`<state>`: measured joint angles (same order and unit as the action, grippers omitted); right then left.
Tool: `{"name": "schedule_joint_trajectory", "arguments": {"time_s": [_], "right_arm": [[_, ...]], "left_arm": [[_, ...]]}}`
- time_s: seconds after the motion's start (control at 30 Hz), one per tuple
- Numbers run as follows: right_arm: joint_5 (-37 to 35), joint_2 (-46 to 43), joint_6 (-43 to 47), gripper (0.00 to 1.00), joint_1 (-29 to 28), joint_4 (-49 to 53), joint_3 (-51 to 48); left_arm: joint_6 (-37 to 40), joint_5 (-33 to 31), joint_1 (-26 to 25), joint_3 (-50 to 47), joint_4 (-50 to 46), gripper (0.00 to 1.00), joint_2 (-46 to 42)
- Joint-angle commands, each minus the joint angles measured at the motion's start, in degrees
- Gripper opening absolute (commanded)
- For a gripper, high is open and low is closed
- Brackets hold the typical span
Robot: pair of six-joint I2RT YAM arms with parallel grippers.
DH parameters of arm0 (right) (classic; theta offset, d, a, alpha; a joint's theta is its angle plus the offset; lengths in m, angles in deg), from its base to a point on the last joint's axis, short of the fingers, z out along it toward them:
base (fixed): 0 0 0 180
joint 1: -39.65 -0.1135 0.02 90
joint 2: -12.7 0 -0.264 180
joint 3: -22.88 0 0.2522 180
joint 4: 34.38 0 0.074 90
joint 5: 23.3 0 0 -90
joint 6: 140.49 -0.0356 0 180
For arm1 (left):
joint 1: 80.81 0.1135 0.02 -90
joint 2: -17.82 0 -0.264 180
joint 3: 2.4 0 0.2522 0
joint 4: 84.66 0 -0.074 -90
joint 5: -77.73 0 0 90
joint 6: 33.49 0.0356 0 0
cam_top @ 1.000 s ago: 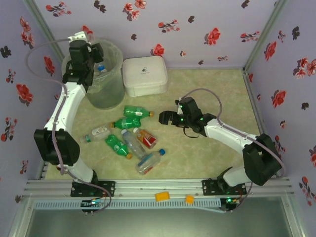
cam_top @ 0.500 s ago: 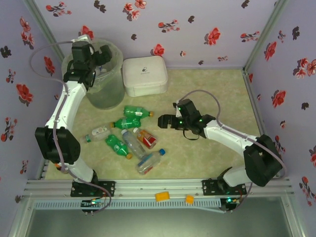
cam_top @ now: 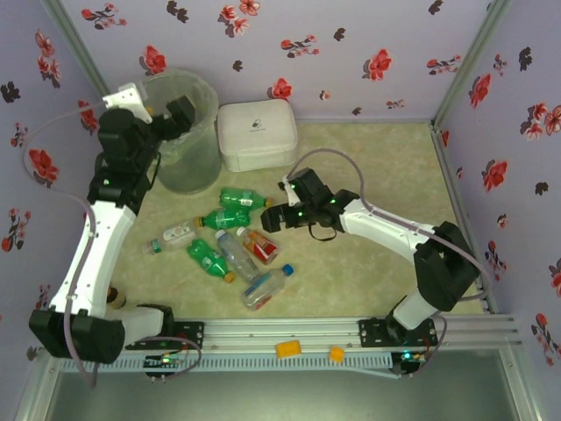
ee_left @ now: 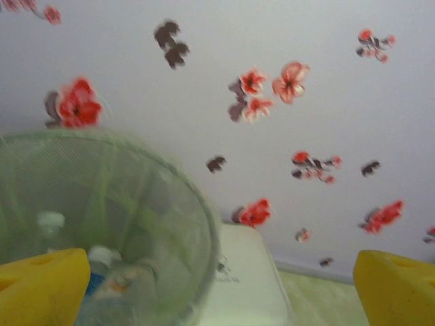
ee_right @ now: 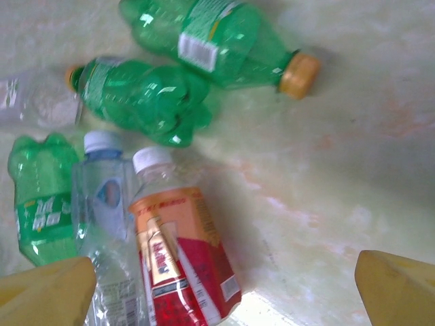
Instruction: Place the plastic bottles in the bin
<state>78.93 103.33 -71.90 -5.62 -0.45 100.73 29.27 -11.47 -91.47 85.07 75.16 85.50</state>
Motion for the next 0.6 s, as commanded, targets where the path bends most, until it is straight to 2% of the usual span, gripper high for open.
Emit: {"name": "schedule_joint_trajectory", "arguments": {"time_s": [0.0,0.13,0.3,0.57], "right_arm": [[0.1,2.7,5.7,0.98,-2.8,6.0,3.0],[-0.6,5.6,8.4,0.97,-5.1,8.4,4.8],[-3.3,10.0,11.3,0.94,-7.8,11.0,7.8],[-7.9,18.3,17.0,0.87,-10.1,19.3,15.0]], "left_arm": [[-4.6,4.7,-1.8,-8.8,2.5,1.00,-3.6],[-5.8,5.1,-3.6,-17.0,0.1,1.00,-9.1],[-10.8,3.7,-3.6,-27.6,-0.6,1.00,-15.5],[-19.6,2.9,-3.6,-36.3,5.6,1.00,-17.1]]}}
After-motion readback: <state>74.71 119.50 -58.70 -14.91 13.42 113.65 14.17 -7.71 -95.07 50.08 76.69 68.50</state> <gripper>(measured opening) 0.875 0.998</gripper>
